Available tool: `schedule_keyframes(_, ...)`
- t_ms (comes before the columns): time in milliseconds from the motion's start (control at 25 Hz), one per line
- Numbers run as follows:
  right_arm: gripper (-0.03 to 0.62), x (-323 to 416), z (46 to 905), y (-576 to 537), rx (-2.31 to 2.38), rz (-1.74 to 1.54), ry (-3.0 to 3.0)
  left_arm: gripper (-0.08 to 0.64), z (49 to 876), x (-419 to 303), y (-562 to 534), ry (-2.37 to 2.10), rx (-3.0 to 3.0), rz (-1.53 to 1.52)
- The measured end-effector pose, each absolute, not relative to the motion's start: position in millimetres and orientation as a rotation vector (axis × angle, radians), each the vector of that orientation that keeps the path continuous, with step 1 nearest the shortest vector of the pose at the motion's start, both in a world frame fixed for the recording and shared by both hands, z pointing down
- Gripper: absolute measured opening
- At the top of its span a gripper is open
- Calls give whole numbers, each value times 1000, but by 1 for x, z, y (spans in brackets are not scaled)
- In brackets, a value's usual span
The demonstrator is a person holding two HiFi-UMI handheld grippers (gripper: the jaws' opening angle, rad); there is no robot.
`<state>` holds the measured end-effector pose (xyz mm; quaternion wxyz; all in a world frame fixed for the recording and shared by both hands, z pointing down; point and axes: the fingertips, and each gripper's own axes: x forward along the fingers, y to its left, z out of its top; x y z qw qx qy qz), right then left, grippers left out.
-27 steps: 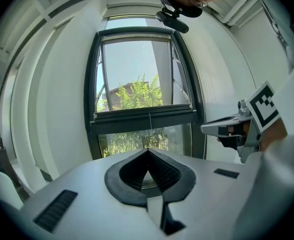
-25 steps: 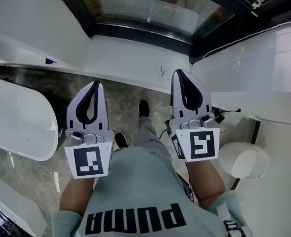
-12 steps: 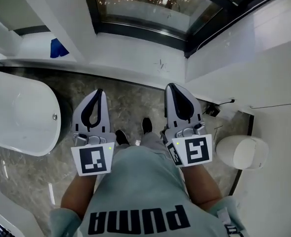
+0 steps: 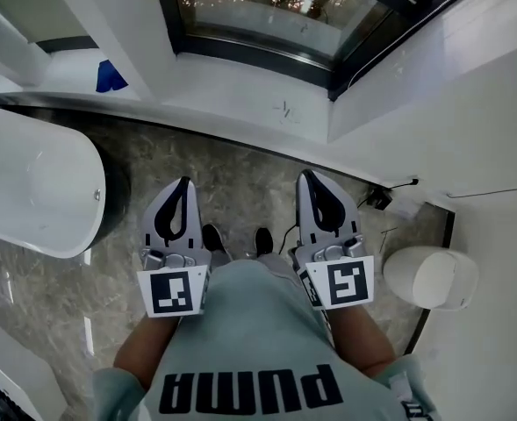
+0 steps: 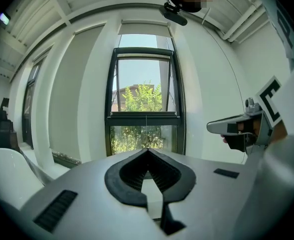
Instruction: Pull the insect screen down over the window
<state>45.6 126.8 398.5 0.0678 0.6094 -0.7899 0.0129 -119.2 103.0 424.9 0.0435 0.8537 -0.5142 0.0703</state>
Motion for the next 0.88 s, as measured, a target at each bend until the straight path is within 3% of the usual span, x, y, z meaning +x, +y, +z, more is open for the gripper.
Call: schedule_keyframes(880,5,133,470,192,1736,179,-2412,12,479,-33,184,-1695,2482,240)
